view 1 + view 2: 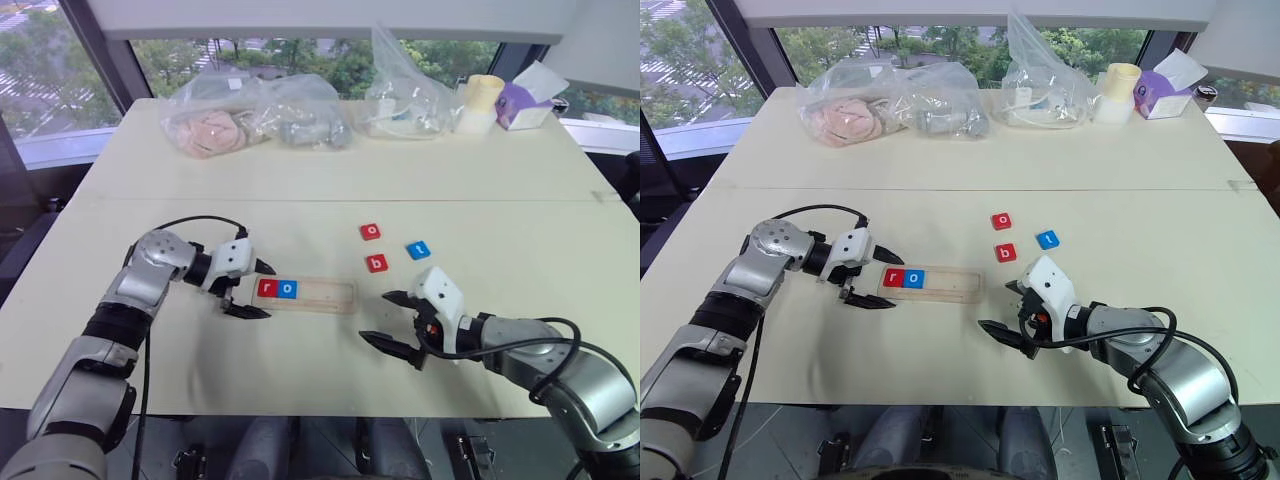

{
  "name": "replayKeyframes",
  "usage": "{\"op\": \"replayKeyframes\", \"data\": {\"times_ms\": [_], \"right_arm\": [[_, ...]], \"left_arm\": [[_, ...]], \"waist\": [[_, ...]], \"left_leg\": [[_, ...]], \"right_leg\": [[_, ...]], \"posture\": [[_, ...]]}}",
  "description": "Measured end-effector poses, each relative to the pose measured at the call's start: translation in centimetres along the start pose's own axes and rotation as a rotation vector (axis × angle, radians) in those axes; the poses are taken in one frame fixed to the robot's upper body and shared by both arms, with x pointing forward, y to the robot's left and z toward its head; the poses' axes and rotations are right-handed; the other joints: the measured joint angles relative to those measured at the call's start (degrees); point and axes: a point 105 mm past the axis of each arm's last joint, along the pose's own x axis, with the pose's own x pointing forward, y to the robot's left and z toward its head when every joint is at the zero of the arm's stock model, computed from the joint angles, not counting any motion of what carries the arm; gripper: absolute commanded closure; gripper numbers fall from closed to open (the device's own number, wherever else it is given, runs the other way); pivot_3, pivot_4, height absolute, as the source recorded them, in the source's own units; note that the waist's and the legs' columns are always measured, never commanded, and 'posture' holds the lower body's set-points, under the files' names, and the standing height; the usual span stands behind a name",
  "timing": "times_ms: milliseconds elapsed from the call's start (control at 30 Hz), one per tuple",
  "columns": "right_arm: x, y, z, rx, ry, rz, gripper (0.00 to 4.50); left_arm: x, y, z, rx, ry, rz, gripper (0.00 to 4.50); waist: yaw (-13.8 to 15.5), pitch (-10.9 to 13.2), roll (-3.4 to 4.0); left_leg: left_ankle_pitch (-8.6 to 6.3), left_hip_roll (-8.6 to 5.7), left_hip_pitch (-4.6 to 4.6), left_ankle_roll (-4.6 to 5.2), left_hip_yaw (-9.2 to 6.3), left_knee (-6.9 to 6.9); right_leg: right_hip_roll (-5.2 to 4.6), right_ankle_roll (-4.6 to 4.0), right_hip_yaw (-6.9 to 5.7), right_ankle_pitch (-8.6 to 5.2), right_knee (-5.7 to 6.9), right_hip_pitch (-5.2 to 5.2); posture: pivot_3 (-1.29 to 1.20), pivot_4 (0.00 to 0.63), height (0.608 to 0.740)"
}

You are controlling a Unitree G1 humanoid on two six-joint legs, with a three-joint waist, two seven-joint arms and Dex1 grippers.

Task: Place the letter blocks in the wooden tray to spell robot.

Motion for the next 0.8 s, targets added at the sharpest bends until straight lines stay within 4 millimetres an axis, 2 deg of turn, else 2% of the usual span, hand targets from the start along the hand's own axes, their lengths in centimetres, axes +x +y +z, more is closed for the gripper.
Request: {"op": "replayKeyframes", "data": {"times_ms": [100,200,267,367,500,600,700,800], "right_arm": [[0.4,-0.6,1.2,-0.002,-0.059,-0.038,0.00],[0.7,-2.8,3.0,-0.038,-0.094,-0.170,0.00],[1.0,-4.6,3.8,-0.036,-0.087,-0.279,0.00],[3.2,-6.8,4.9,0.114,-0.105,-0.420,0.00],[5.0,-7.4,4.3,0.214,-0.037,-0.458,0.00],[6.3,-6.5,4.2,0.260,-0.016,-0.422,0.00],[6.7,-6.1,3.6,0.275,0.031,-0.419,0.00],[6.4,-6.6,2.7,0.274,0.084,-0.473,0.00]], "left_arm": [[-0.4,-0.1,-0.2,-0.004,0.016,0.005,0.01],[-1.8,-0.2,-0.8,-0.037,0.061,0.016,0.01],[-3.2,-0.6,-1.3,-0.087,0.085,0.033,0.01],[-6.2,-1.5,-1.7,-0.191,0.103,0.076,0.01],[-9.1,-0.3,0.7,-0.231,0.002,0.248,0.01],[-10.2,0.1,2.6,-0.248,-0.072,0.349,0.01],[-10.3,-0.4,3.8,-0.259,-0.117,0.408,0.01],[-9.6,-1.3,4.3,-0.293,-0.150,0.437,0.01]], "waist": [[-0.20,0.00,0.00],[-0.95,0.00,0.01],[-1.43,0.00,0.00],[-2.66,0.04,-0.01],[-1.45,0.05,0.02],[-1.58,0.05,0.02],[-1.77,0.05,0.02],[-1.72,0.05,0.03]], "left_leg": [[0.00,0.02,0.03,0.00,-0.01,0.00],[0.00,0.07,0.03,0.00,-0.02,-0.03],[0.00,0.11,0.02,0.00,-0.06,-0.08],[0.03,0.16,-0.10,-0.04,-0.05,-0.25],[0.05,0.11,-0.17,-0.07,-0.08,-0.30],[0.05,0.06,-0.16,-0.07,0.01,-0.28],[0.05,0.07,-0.13,-0.07,0.04,-0.27],[0.08,0.11,-0.12,-0.11,0.02,-0.27]], "right_leg": [[0.03,0.02,0.00,0.01,0.03,-0.01],[0.11,-0.10,0.03,-0.03,0.07,-0.08],[0.17,-0.10,0.03,-0.03,0.08,-0.12],[0.25,-0.02,0.16,0.11,0.27,-0.49],[0.24,0.03,0.13,0.11,0.32,-0.55],[0.19,0.06,0.17,0.12,0.27,-0.50],[0.19,0.06,0.19,0.12,0.28,-0.51],[0.23,0.05,0.19,0.12,0.30,-0.53]], "posture": [[0.00,0.150,0.740],[0.00,0.150,0.740],[0.00,0.150,0.740],[0.00,0.150,0.740],[0.00,0.150,0.740],[0.00,0.150,0.740],[0.00,0.150,0.740],[0.00,0.150,0.740]]}}
